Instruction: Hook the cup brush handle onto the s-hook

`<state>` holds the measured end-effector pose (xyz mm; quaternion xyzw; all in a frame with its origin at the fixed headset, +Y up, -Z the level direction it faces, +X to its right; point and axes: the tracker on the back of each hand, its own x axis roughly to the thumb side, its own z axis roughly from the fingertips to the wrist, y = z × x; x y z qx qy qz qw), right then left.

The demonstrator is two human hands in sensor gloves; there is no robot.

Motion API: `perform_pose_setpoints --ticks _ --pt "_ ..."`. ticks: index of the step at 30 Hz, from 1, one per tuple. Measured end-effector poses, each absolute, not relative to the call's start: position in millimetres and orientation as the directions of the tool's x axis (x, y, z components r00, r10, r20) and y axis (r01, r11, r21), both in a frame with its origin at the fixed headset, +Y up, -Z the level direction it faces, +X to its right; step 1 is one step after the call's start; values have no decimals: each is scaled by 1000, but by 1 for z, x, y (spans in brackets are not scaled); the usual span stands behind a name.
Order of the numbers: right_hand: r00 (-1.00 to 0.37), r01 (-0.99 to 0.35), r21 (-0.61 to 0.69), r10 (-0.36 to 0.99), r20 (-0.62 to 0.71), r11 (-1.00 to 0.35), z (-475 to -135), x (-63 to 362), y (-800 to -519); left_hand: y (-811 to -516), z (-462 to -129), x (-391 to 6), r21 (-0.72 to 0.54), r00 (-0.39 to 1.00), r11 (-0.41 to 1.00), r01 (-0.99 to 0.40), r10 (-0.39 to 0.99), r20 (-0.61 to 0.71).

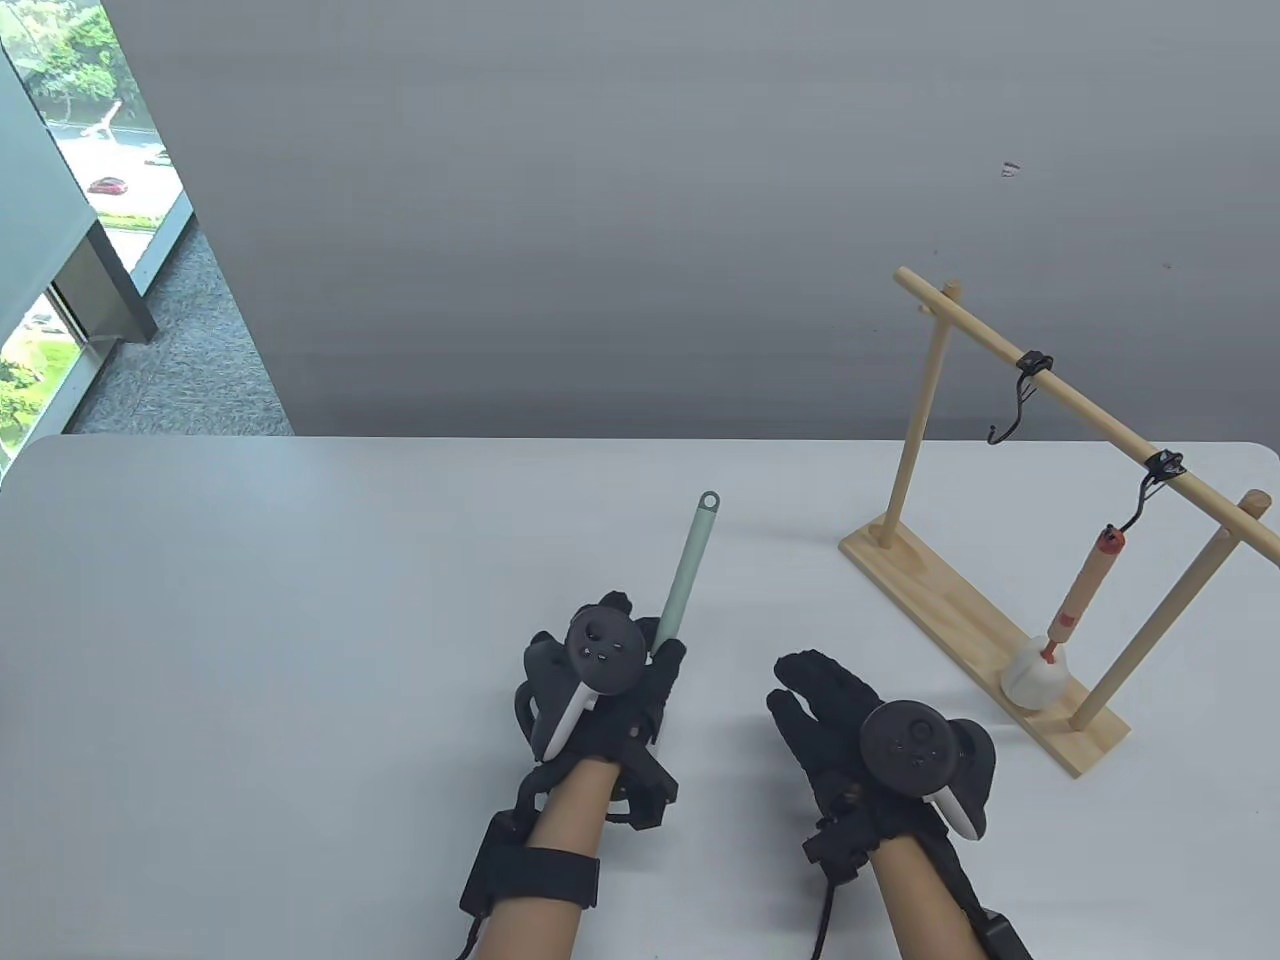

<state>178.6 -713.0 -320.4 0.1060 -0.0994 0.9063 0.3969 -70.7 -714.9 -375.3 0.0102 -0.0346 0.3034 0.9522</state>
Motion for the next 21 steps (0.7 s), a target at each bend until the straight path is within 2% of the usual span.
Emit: perform_pose_setpoints --ticks 2,5,12,21 --pt "-523 -848 -43 821 230 -528 -323 181 -719 -713 -364 -61 31 820 824 -566 558 126" --pt "-395 -915 4 896 202 -404 -325 180 -725 -715 -349 -48 48 826 834 -549 533 184" --pt "-425 -894 56 882 206 -444 -328 167 -727 -717 -326 -27 30 832 860 -509 483 272" --pt "-336 -926 118 925 180 -359 -330 157 -734 -717 -310 -25 32 818 846 -532 504 275"
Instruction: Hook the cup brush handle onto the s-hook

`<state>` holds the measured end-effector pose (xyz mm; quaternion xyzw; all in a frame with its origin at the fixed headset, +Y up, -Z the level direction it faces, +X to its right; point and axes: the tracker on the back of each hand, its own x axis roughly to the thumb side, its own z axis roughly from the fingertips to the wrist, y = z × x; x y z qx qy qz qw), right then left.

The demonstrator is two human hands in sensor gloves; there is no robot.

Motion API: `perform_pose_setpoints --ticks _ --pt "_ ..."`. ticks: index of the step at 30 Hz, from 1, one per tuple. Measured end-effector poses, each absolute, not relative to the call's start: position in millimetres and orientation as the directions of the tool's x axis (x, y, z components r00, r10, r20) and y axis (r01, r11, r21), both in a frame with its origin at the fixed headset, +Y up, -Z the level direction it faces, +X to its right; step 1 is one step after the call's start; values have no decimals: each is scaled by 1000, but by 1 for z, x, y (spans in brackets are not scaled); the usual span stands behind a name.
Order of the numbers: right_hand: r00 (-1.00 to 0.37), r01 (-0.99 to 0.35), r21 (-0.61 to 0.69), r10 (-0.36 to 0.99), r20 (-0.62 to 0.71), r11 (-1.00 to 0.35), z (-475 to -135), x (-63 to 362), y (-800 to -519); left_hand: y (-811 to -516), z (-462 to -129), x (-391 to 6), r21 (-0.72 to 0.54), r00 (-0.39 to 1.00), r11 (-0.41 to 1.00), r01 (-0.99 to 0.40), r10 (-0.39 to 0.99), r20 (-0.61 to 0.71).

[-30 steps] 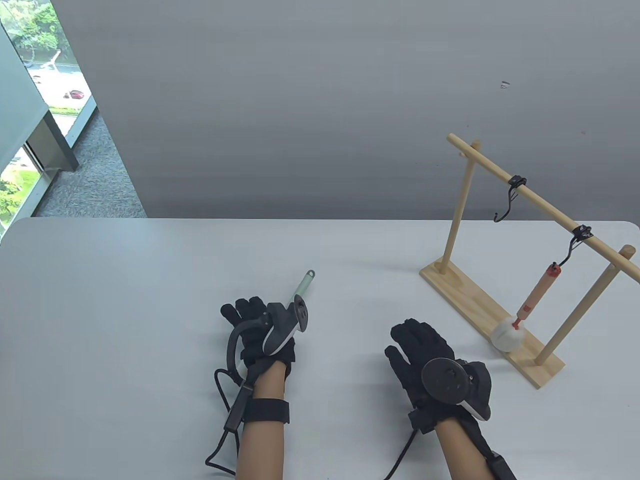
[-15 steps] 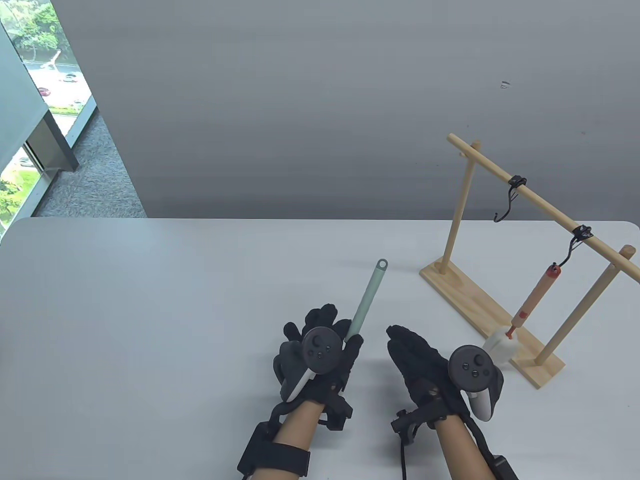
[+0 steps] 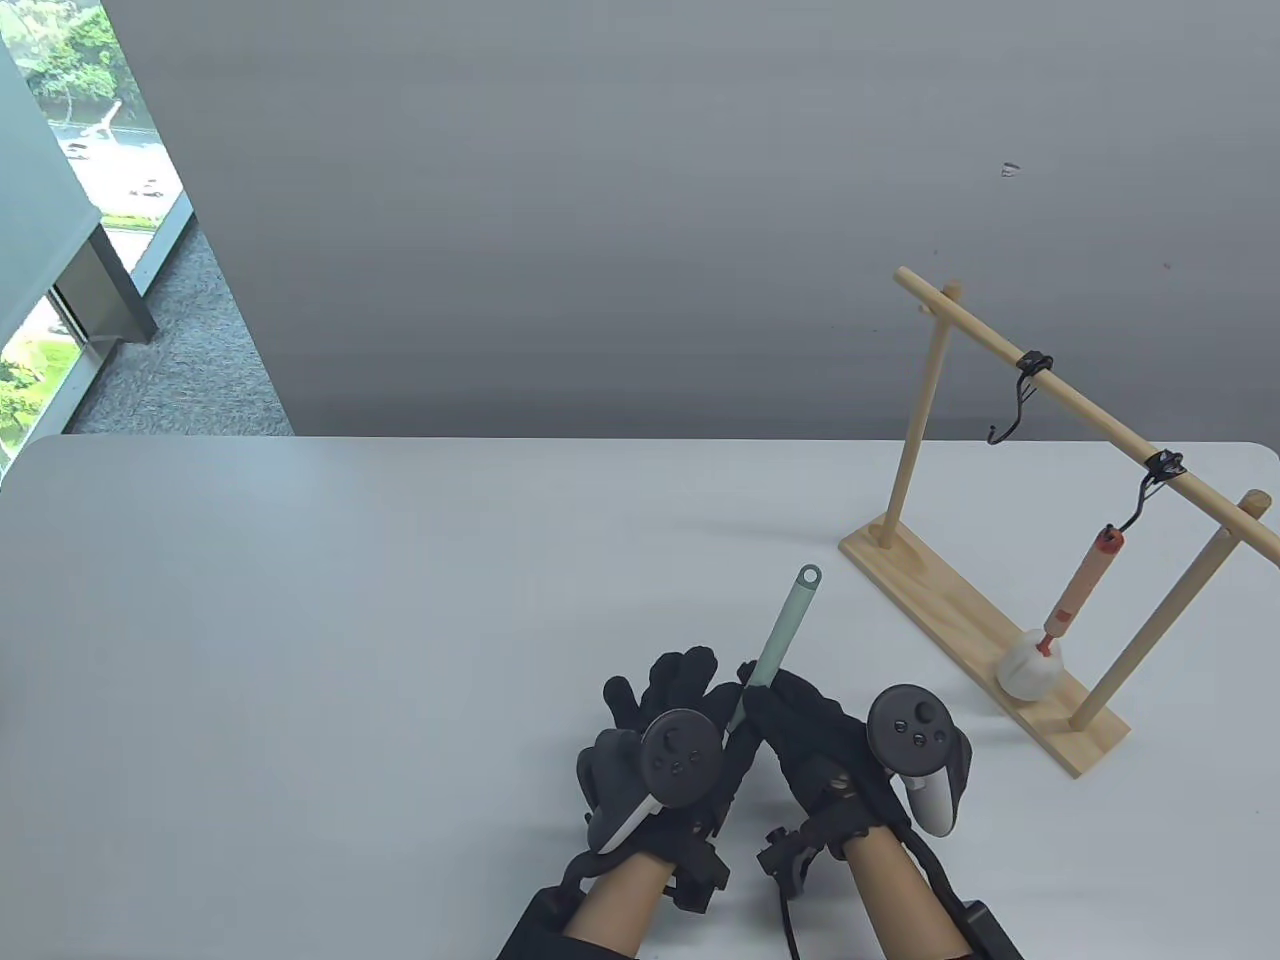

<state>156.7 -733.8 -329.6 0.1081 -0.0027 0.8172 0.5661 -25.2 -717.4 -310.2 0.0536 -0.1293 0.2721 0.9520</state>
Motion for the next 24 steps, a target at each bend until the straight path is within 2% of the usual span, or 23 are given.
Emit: perform_pose_setpoints --ticks 7,15,24 --pt "-330 -926 123 925 189 -356 -328 151 -734 -721 -306 -34 9 798 824 -566 545 256" --pt "-299 -946 86 942 153 -314 -331 165 -738 -716 -297 -60 39 692 700 -713 693 202" --pt "-145 -989 -58 982 123 -138 -338 199 -728 -728 -297 -87 53 620 618 -785 779 97"
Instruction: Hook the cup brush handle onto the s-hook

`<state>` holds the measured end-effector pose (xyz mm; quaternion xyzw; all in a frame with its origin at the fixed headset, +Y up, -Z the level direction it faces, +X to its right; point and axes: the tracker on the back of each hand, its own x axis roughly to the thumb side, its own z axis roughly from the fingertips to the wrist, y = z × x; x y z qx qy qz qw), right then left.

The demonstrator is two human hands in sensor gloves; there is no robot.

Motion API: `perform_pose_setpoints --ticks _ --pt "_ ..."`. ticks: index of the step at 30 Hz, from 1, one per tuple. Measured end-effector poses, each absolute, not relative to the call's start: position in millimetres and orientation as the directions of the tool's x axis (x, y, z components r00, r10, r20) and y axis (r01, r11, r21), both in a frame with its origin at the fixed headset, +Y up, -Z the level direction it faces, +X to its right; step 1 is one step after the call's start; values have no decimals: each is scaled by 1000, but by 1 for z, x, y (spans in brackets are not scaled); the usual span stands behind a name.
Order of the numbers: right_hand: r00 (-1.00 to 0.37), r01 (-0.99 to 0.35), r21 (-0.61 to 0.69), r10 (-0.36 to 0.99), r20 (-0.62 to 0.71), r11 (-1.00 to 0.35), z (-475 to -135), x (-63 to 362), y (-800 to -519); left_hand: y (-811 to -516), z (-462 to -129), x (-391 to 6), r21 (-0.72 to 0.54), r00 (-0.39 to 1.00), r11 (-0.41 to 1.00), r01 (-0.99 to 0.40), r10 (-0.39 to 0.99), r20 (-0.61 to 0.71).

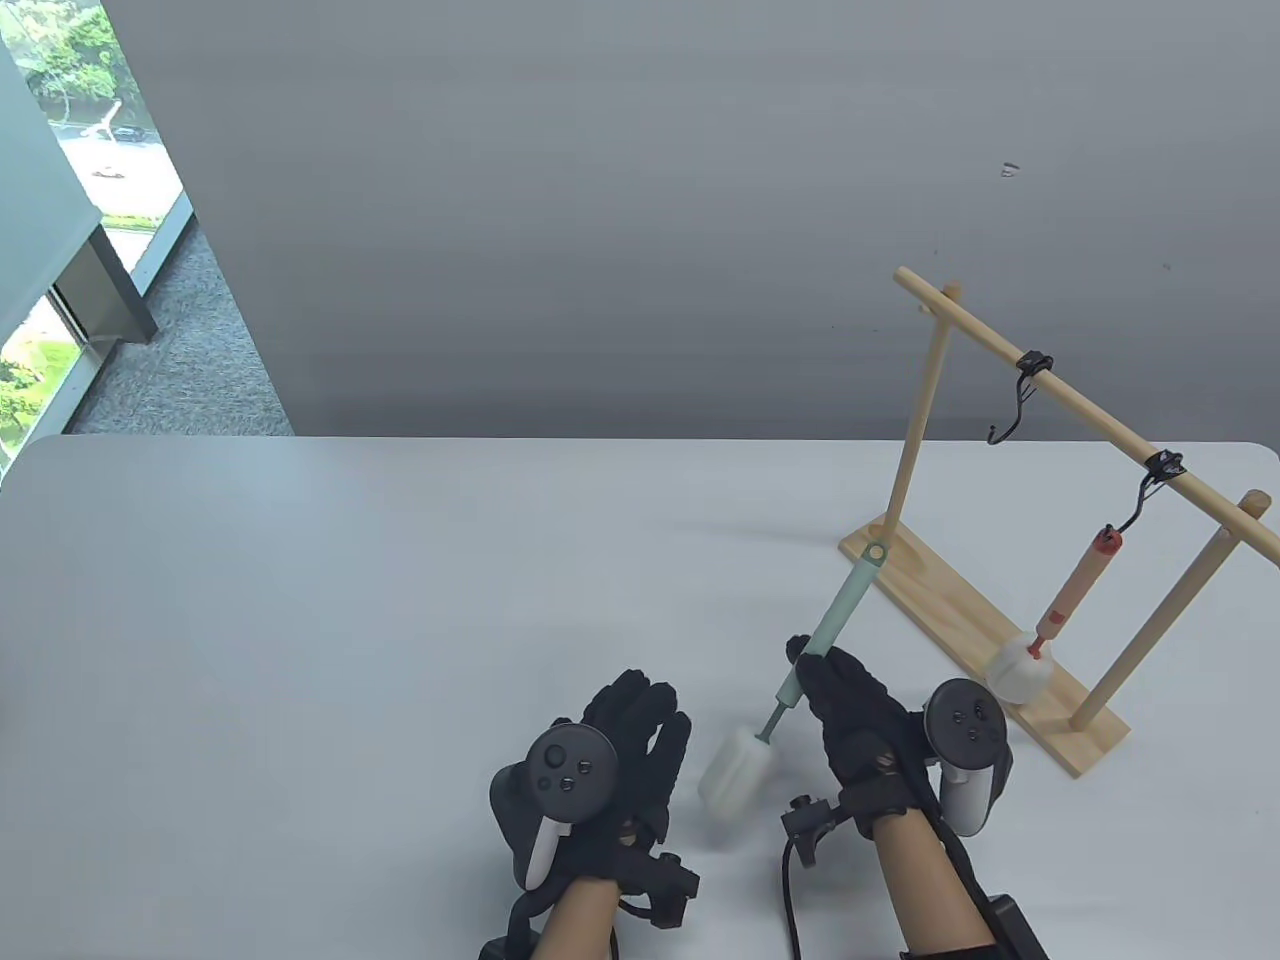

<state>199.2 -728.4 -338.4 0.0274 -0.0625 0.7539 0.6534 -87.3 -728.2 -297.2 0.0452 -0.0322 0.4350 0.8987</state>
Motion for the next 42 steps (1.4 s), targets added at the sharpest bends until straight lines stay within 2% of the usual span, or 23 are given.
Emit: perform_pose_setpoints --ticks 6,11,19,27,32,42 --pt "-167 -977 -159 974 153 -142 -347 223 -708 -733 -300 -88 31 594 593 -804 802 69" --pt "-207 -961 -215 969 139 -174 -359 234 -683 -735 -297 -84 23 646 646 -763 759 84" --pt "-115 -967 -239 987 109 -86 -379 249 -656 -738 -295 -77 -26 687 693 -721 718 113" --pt "-149 -960 -252 986 79 -125 -391 259 -650 -738 -295 -80 -19 687 691 -722 721 92" --pt "-105 -962 -258 993 57 -87 -397 261 -658 -738 -295 -81 -23 683 686 -727 726 83" --pt "-108 -959 -265 994 30 -96 -402 262 -671 -738 -295 -85 -29 674 677 -735 735 70"
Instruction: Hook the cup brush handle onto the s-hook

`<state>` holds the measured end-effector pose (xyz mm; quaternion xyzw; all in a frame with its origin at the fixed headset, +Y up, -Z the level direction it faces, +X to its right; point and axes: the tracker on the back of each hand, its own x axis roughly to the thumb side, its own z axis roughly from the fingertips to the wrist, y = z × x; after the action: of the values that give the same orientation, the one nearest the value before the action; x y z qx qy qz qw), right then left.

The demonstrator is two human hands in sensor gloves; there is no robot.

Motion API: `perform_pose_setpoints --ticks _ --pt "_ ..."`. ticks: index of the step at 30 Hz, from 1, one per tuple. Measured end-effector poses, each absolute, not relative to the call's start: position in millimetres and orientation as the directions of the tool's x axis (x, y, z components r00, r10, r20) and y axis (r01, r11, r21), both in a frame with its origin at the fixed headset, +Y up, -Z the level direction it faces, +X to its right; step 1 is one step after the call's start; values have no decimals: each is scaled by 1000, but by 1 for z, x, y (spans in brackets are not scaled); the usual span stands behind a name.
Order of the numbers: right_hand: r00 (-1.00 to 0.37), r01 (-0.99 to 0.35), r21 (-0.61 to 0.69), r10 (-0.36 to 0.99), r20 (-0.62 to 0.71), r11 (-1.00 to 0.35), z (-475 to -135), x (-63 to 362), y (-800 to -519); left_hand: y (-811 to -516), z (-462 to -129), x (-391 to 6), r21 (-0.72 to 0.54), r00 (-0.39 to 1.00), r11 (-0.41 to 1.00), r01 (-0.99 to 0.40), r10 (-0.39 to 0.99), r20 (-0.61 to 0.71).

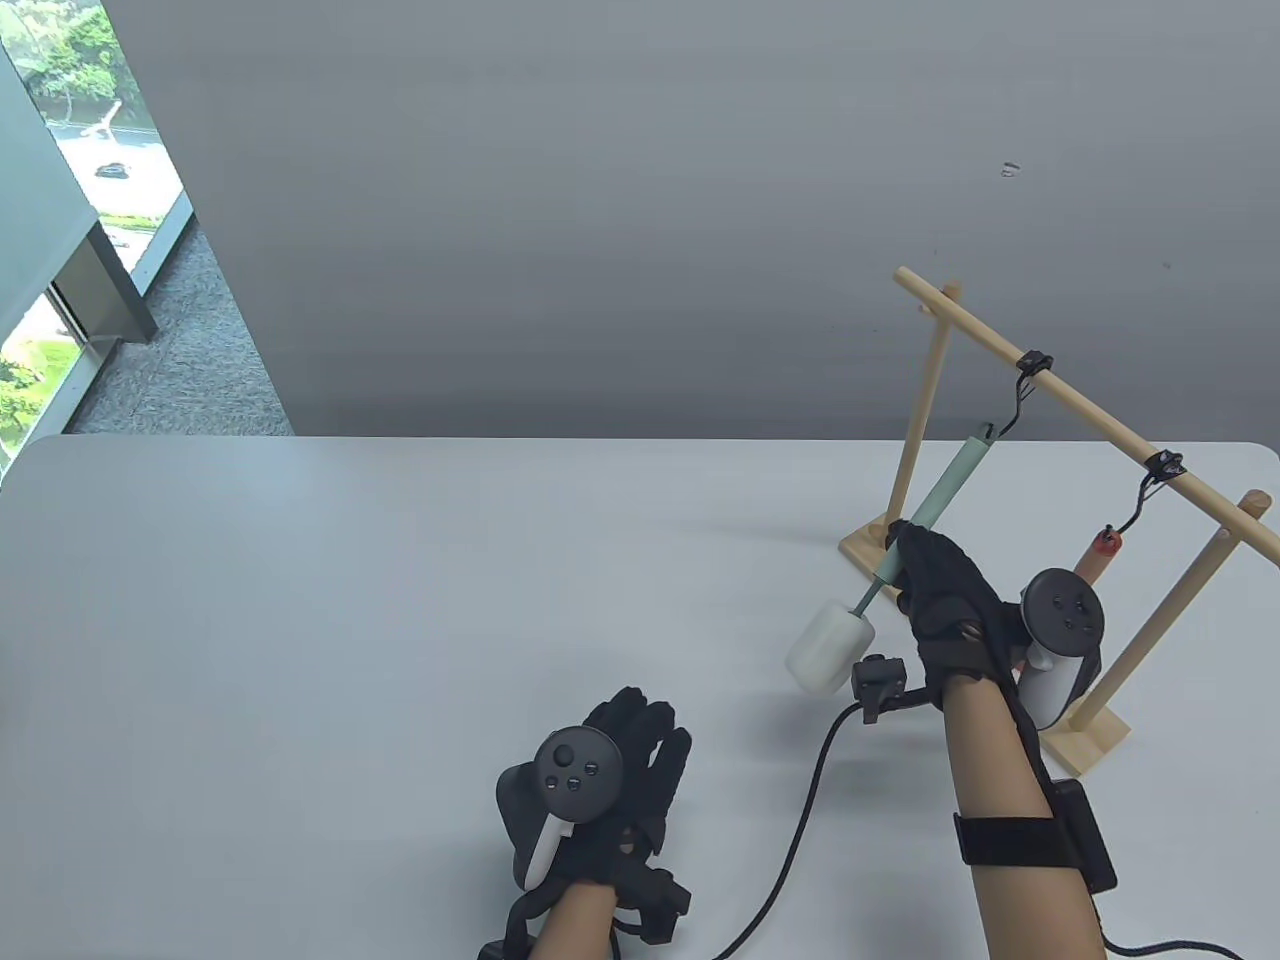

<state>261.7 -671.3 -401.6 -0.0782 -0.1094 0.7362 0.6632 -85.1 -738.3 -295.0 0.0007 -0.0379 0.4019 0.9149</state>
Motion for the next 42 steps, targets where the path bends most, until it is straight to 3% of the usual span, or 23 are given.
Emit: perform_pose_setpoints --ticks 14,29,42 --pt "-158 -931 -333 987 1 -149 -382 278 -685 -739 -296 -83 -61 696 700 -712 714 76" --pt "-329 -875 -394 943 58 -281 -341 271 -700 -741 -298 -92 -55 676 677 -734 736 37" --pt "-474 -844 -358 868 151 -399 -306 254 -690 -726 -296 -81 24 854 865 -501 489 181"
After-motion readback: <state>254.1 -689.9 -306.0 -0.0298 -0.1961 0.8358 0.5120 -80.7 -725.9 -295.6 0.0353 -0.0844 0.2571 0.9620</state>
